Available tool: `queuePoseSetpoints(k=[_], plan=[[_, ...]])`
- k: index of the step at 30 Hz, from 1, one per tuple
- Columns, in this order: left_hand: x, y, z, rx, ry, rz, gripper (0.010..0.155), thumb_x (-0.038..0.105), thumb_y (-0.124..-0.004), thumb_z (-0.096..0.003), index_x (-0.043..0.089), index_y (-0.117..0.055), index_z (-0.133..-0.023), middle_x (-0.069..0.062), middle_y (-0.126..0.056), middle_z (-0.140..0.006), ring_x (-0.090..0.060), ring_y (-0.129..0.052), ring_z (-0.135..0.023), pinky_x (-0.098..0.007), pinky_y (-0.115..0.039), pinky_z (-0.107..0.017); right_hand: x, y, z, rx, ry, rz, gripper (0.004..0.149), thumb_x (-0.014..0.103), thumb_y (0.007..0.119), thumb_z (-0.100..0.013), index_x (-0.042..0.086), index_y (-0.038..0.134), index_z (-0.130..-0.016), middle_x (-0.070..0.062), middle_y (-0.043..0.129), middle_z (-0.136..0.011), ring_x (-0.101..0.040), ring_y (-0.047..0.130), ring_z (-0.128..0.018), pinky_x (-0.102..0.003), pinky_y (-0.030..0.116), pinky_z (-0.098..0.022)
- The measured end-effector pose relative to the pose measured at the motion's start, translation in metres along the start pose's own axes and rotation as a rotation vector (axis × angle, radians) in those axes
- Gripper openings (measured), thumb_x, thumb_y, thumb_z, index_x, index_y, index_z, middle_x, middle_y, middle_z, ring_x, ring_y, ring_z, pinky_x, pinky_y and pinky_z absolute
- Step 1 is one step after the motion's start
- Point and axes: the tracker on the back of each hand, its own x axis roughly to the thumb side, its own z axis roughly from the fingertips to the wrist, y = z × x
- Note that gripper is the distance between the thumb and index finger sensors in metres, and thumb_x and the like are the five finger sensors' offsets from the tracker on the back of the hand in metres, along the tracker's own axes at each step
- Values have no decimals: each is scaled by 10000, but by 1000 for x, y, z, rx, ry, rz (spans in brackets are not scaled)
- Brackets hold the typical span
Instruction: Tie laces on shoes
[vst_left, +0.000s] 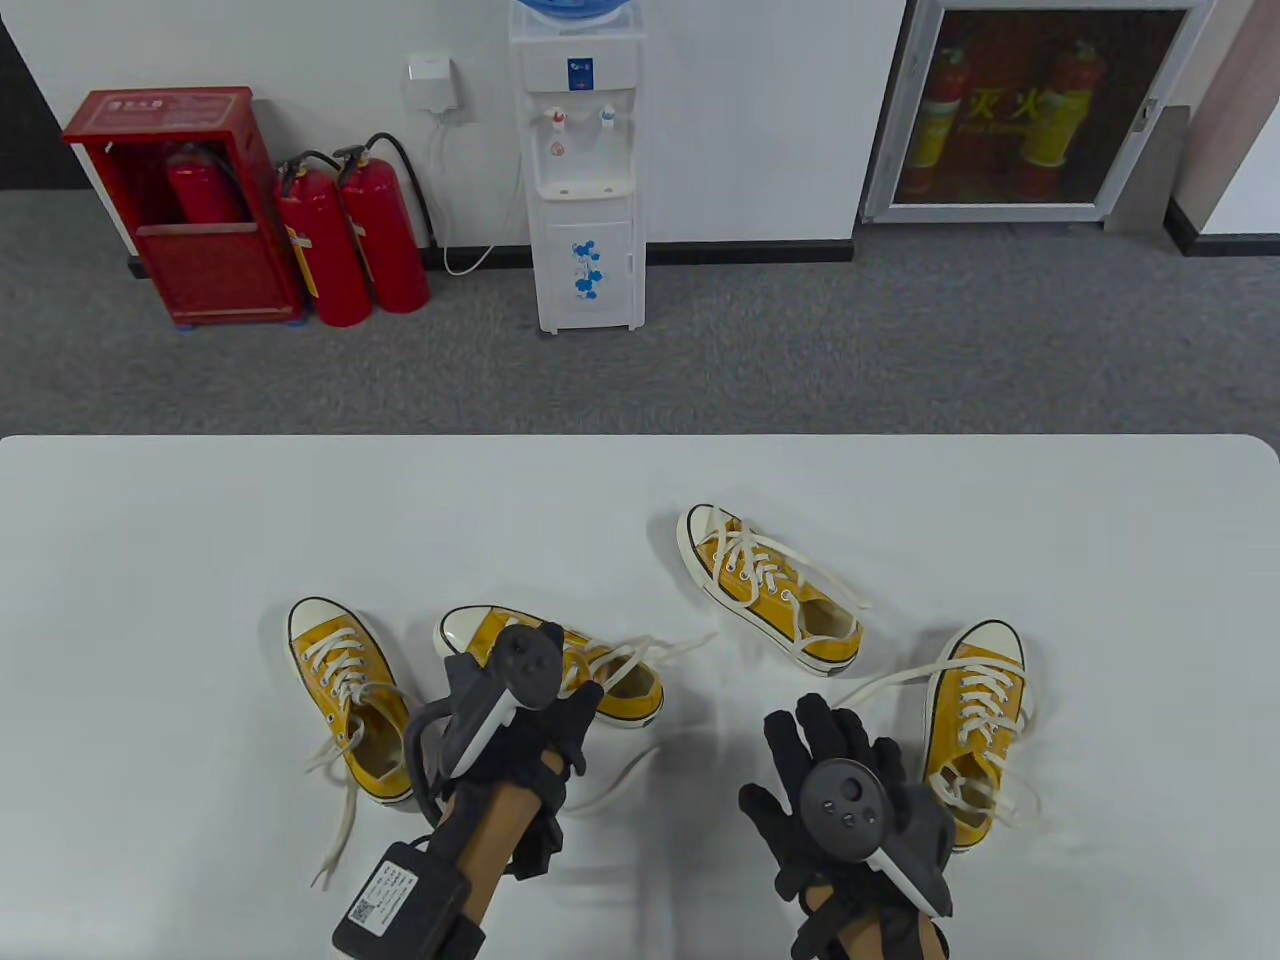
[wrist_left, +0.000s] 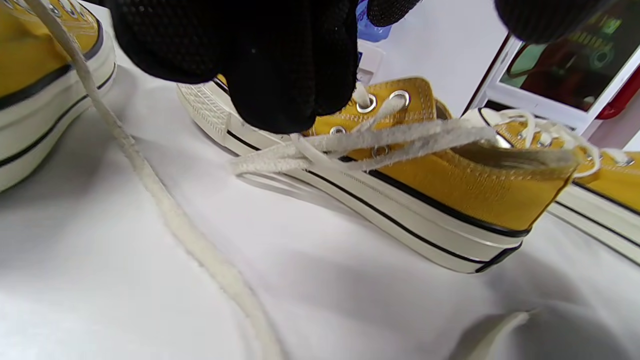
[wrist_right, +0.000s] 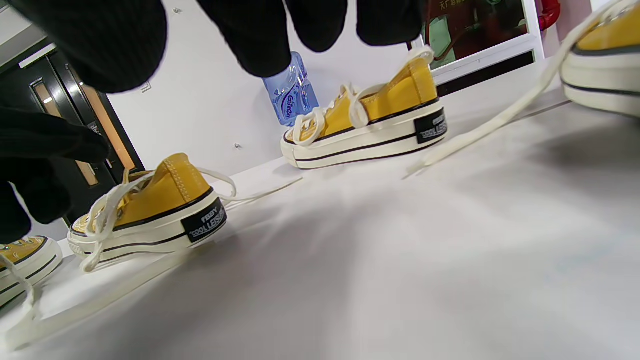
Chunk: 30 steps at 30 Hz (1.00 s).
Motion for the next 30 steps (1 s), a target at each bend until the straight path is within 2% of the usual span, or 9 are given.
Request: queuePoseSetpoints(k=[3,11,17,22,30], plan=[[7,-9,-12,-42,41,3,803,739,-616,-465,433,-328,-1149,-9,-863,-937,-222,-1003,-594,-498,-797,-560,1,1,0,4,-4,1,786,604,727,-423,239,553,-1097,-54,331,-1185,-445,415,-1104,-728,294,-731],[16,-28,-32,-49,124,-77,838,788,-589,-436,441,-274,-1131,42,-947,-801,-164,-1050,-473,-444,-864,-469,3,2,0,9,-18,4,784,604,727,-424,238,557,-1096,-57,336,-1184,-449,438,-1098,-725,316,-731],[16,-31,-37,7,154,-100,760,751,-611,-464,452,-413,-1134,70,-1002,-717,-144,-1077,-412,-423,-890,-425,4,3,0,19,-25,2,782,604,725,-425,235,561,-1094,-62,342,-1181,-448,472,-1089,-720,340,-729],[15,-26,-42,53,159,-81,614,611,-668,-505,434,-557,-1082,61,-1062,-626,-125,-1105,-325,-396,-919,-365,5,3,1,20,-29,4,781,604,726,-424,235,565,-1093,-63,346,-1181,-448,481,-1085,-719,344,-728],[10,-17,-43,74,124,51,527,457,-757,-497,356,-701,-1012,-6,-1060,-546,-108,-1100,-254,-375,-933,-333,6,4,1,27,-35,4,777,602,727,-427,234,568,-1092,-63,349,-1180,-447,485,-1083,-718,348,-728]])
